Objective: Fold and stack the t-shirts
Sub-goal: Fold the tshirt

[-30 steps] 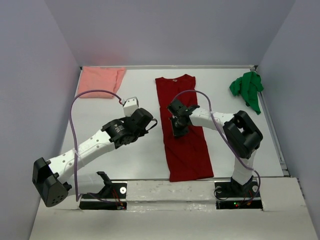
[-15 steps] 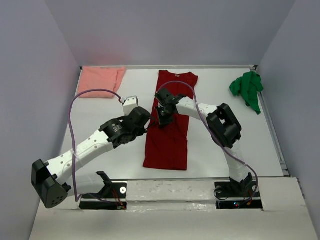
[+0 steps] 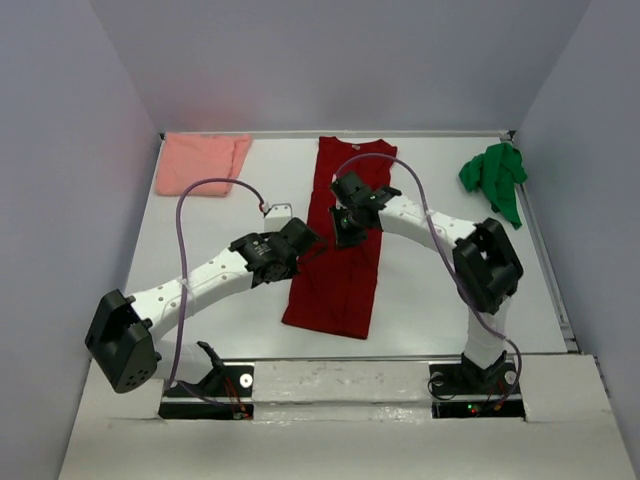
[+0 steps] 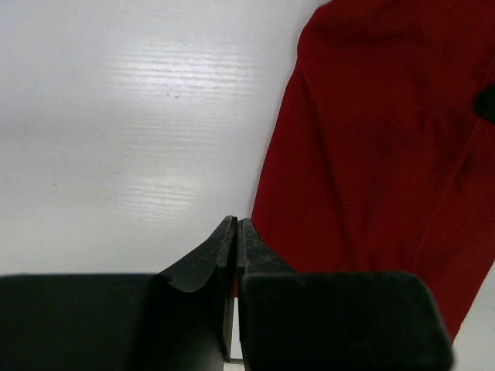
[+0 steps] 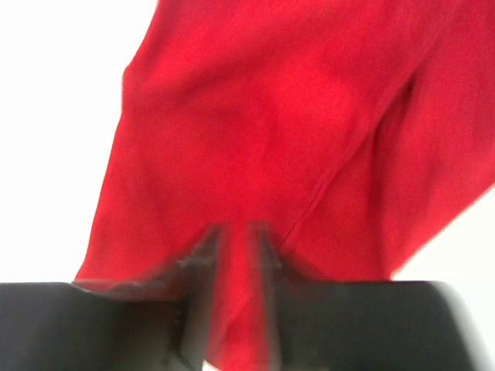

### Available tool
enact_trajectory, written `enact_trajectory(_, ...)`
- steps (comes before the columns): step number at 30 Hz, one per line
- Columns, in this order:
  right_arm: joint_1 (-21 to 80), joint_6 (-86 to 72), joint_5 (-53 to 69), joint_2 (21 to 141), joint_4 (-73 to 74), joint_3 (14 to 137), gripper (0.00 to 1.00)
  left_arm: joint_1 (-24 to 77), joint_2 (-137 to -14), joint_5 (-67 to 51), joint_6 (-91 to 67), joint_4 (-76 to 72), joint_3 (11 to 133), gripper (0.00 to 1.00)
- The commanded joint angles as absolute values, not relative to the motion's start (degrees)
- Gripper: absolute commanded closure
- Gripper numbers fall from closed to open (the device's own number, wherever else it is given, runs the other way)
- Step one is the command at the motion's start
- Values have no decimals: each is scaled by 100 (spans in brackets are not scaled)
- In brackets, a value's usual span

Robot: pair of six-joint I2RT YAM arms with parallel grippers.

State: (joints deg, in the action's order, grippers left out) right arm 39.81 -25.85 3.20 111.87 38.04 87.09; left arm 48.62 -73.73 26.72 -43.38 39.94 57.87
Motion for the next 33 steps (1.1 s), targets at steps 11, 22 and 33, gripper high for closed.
enact_trajectory(11,5203,-4497,1055,7053,2189,4213,28,4185,-6945,161,-3920,2542,4161,44)
enact_trajectory(22,5423,-5080,747,6144,2075,2901,27,3867,-6434,-1124,-4201,1776,3252,43)
enact_trajectory(33,5423,-5107,580,6557,1854,3058,27,3919,-6723,-590,-4403,1968,3252,43)
